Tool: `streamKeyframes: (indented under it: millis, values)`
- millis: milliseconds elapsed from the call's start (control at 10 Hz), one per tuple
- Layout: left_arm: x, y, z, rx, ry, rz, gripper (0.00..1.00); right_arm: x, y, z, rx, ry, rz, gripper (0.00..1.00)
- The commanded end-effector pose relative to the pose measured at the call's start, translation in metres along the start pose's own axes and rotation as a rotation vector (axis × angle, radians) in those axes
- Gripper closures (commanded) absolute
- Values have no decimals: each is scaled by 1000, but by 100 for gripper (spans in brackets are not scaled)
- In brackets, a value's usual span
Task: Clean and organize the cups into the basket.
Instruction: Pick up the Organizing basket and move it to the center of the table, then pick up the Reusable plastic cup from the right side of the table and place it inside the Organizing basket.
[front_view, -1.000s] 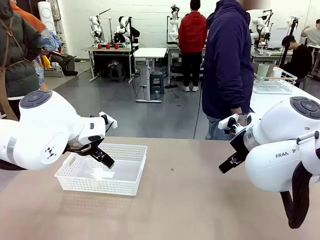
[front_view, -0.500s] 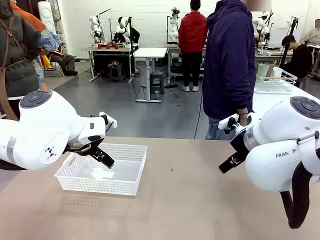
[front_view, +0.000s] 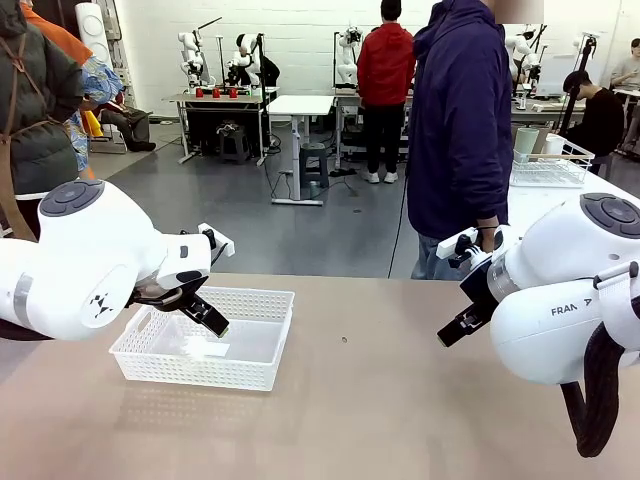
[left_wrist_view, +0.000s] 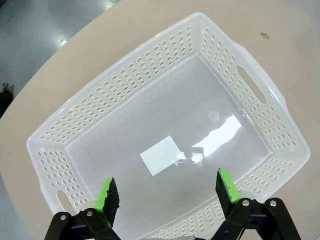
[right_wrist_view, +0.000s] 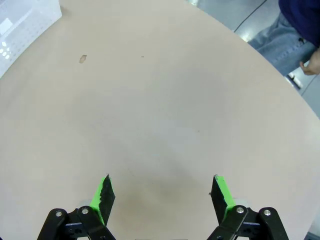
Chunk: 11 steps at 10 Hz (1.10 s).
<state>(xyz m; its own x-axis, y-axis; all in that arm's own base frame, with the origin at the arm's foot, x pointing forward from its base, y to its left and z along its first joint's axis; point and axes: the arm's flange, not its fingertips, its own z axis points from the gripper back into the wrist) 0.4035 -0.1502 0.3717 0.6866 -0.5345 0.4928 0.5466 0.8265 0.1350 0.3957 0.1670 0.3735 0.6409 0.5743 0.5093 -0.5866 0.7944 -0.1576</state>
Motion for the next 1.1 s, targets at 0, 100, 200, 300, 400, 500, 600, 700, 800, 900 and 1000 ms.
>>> streamKeyframes:
  millis: [0, 100, 200, 300, 400, 500, 600, 700, 800, 900, 1000]
  values:
    - [0, 0, 0, 0, 0, 0, 0, 0, 0, 0, 0, 0, 0, 0]
    - [0, 0, 0, 0, 0, 0, 0, 0, 0, 0, 0, 0, 0, 0]
    - [0, 0, 0, 0, 0, 0, 0, 0, 0, 0, 0, 0, 0, 0]
    - [0, 0, 0, 0, 0, 0, 0, 0, 0, 0, 0, 0, 0, 0]
    - [0, 0, 0, 0, 0, 0, 0, 0, 0, 0, 0, 0, 0, 0]
    - [-2, 4, 18, -49, 6, -43, 0, -2, 3, 22, -26, -24, 5, 0]
    - [-4, 6, 46, -14, 24, -23, 0, -7, 9, 54, -70, -60, 12, 0]
    - [-7, 9, 73, 3, 54, -13, 0, -14, 18, 85, -56, -52, 23, 0]
    - [-17, 6, 101, -17, 83, -35, 0, -26, 29, 112, -61, -17, 76, 0]
    - [-27, 2, 120, -15, 96, -55, 0, -40, 38, 130, -81, 4, 100, 0]
    - [-38, -3, 135, 7, 85, -68, 0, -56, 44, 142, -93, 2, 106, 0]
